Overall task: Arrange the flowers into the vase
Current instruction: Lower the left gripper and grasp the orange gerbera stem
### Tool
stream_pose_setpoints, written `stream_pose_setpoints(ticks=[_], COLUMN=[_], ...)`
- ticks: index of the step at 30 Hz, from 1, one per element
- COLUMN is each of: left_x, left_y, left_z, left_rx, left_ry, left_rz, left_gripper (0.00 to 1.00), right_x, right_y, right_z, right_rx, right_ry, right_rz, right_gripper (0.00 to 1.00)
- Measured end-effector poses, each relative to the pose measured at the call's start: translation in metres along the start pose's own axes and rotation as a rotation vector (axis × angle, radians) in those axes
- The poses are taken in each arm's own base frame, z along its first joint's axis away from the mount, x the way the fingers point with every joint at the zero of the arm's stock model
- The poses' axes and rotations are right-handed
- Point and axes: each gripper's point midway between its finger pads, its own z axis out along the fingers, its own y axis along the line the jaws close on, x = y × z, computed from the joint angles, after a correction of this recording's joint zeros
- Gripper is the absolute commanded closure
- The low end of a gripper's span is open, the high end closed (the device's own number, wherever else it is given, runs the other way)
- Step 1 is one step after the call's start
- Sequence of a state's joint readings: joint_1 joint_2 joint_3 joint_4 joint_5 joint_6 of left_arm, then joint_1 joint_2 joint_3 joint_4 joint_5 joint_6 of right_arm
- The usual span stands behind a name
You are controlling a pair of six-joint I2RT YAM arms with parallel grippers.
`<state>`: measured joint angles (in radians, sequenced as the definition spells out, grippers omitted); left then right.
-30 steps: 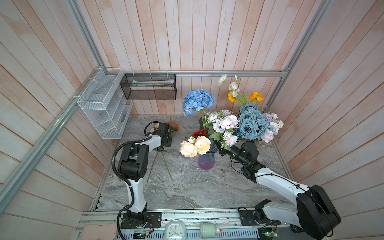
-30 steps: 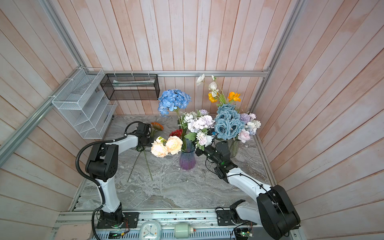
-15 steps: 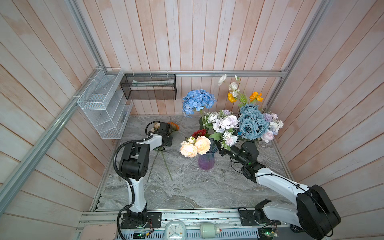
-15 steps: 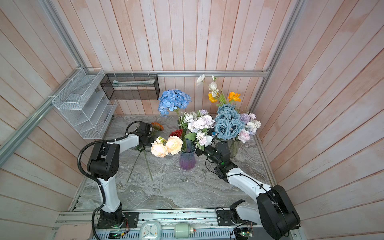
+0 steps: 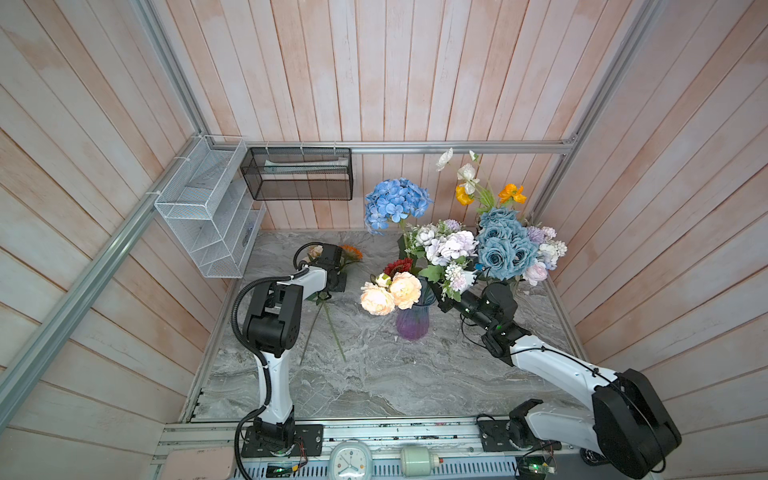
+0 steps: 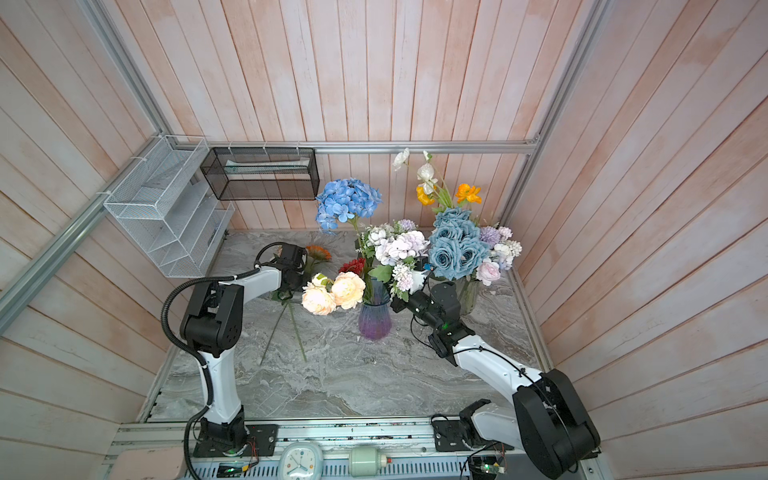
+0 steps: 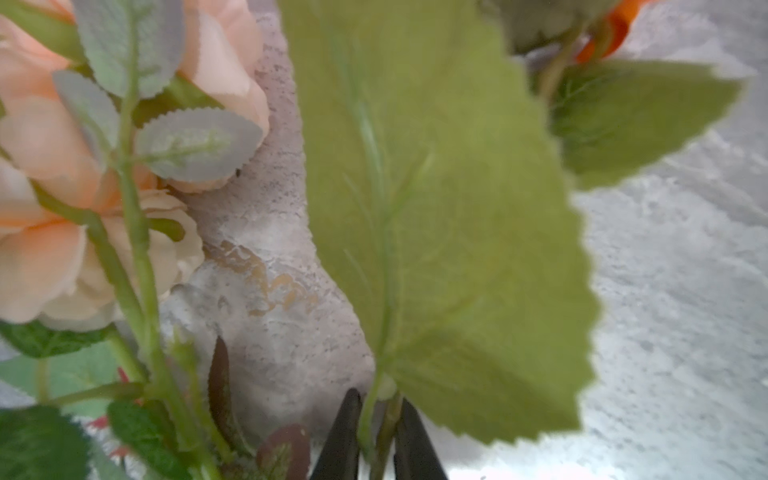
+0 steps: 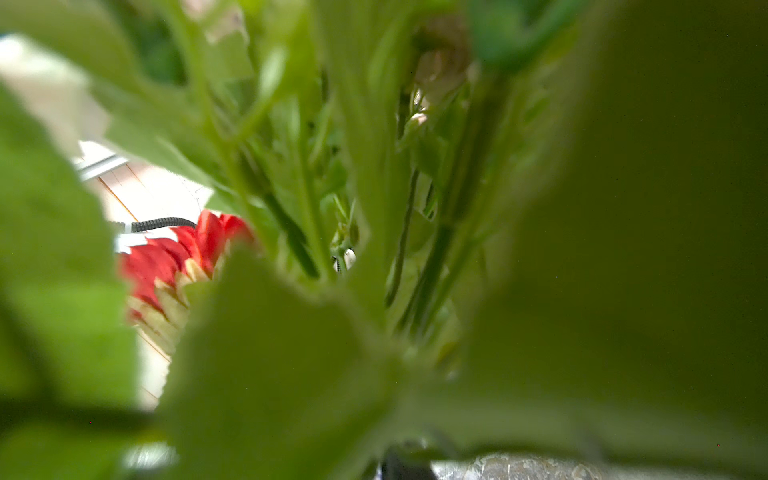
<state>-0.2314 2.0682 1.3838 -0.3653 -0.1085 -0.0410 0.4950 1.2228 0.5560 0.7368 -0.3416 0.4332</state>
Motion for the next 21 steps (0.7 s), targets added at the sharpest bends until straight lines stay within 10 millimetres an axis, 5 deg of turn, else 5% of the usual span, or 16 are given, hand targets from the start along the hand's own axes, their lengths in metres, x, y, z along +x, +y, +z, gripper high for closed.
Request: stream_pose_setpoints(ticks=[5, 11, 21], left_x=[0.000, -0.003, -0.042], left_y=[-0.001, -0.006, -0.026], left_z=[-0.001, -0.009, -0.082], left_rx=[0.008, 0.039, 0.214], left_ry=[0.000, -0.015, -0.224], left_rz=[-0.013, -0.032, -0.147], left_gripper=[1.00, 1.00, 1.00], right_x=[0.000, 0.000, -0.002], right_y=[0.000, 0.000, -0.001], right_z=[0.000, 0.000, 0.005], right_rx=[0.000, 0.000, 0.002], right_ry=[0.000, 0.001, 0.004], right_rz=[-0.007, -0.010, -0.013], right_gripper=[0.87, 0.87, 0.87])
